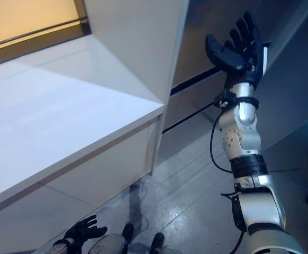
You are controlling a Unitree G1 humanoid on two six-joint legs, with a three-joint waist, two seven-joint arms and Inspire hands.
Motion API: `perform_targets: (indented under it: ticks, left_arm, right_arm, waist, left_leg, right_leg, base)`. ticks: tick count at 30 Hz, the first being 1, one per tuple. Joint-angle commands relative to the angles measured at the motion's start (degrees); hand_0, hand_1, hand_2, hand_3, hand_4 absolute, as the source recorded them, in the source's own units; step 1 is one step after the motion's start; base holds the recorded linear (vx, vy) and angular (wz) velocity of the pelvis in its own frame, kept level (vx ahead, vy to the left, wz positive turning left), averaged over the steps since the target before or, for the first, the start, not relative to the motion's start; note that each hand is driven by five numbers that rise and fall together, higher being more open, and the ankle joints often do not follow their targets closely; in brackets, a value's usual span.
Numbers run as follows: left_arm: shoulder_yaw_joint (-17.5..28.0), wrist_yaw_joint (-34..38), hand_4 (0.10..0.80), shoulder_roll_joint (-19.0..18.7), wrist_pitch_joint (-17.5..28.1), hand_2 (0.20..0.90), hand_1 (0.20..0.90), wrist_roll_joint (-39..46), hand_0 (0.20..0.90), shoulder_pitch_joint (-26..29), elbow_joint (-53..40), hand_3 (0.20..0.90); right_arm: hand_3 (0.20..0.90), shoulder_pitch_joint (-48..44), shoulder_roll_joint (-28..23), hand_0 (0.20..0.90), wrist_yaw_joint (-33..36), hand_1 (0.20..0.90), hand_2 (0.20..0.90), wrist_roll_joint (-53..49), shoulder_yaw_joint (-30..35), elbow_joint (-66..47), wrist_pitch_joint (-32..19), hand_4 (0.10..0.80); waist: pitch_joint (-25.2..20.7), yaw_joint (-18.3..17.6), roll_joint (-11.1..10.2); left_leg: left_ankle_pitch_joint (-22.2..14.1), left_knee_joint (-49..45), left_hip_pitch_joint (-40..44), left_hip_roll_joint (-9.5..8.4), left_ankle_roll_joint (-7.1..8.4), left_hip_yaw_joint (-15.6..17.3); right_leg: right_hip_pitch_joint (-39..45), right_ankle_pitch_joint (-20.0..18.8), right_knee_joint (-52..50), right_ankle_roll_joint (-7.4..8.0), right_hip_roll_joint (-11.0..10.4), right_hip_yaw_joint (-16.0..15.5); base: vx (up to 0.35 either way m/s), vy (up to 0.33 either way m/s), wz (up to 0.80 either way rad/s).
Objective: Put drinks into fridge and close the fridge
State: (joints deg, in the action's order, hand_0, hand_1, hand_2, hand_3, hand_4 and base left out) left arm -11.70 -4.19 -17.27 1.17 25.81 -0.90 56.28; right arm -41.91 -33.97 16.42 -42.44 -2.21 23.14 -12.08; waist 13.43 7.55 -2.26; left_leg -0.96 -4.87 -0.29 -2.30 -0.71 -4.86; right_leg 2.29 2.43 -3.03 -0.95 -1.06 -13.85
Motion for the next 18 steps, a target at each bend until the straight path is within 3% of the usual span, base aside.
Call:
perform_targets:
  ticks: [1, 11, 18]
  left_arm:
    - [0.61, 0.41, 0.800, -1.55, 1.26, 0.900, 0.900, -1.87, 0.900, 0.18, 2.42, 0.900]
    - [4.82, -1.05, 0.800, 0.40, 2.92, 0.900, 0.900, -1.48, 0.900, -3.02, 4.31, 0.900]
    - [6.11, -3.95, 0.800, 1.10, 3.15, 0.900, 0.900, 1.34, 0.900, -3.07, 3.75, 0.900]
  right_arm:
    - [0.900, 1.58, -5.05, 0.900, 1.80, 0.900, 0.900, 2.99, 3.57, -4.06, -4.75, 0.800]
    - [0.900, 27.94, 3.22, 0.900, -10.03, 0.900, 0.900, -3.01, 9.62, -3.85, 2.45, 0.800]
    - [0.900, 38.23, 11.15, 0.900, -15.98, 0.900, 0.900, 1.22, 3.36, 11.74, 6.92, 0.800]
  waist:
    - [-5.47, -2.20, 0.63]
    - [-7.72, -6.12, 0.46]
    - [-7.20, -7.50, -0.41]
  left_leg:
    - [-5.91, 2.54, 3.76, -2.85, -4.20, 4.95]
    - [-4.91, 6.72, 6.49, -1.81, -3.11, 8.73]
    - [-3.02, 9.87, 5.96, -0.21, -1.70, 11.57]
  right_leg:
    - [2.11, 2.48, 1.67, -0.31, 1.35, 3.55]
    - [4.40, 1.11, 6.57, -0.28, 2.42, 4.62]
    - [3.61, 0.27, 8.03, -0.17, 2.94, 3.65]
  base:
    - [-0.024, -0.074, -0.20]
    - [-0.011, -0.090, -0.21]
    - [-0.071, -0.097, -0.09]
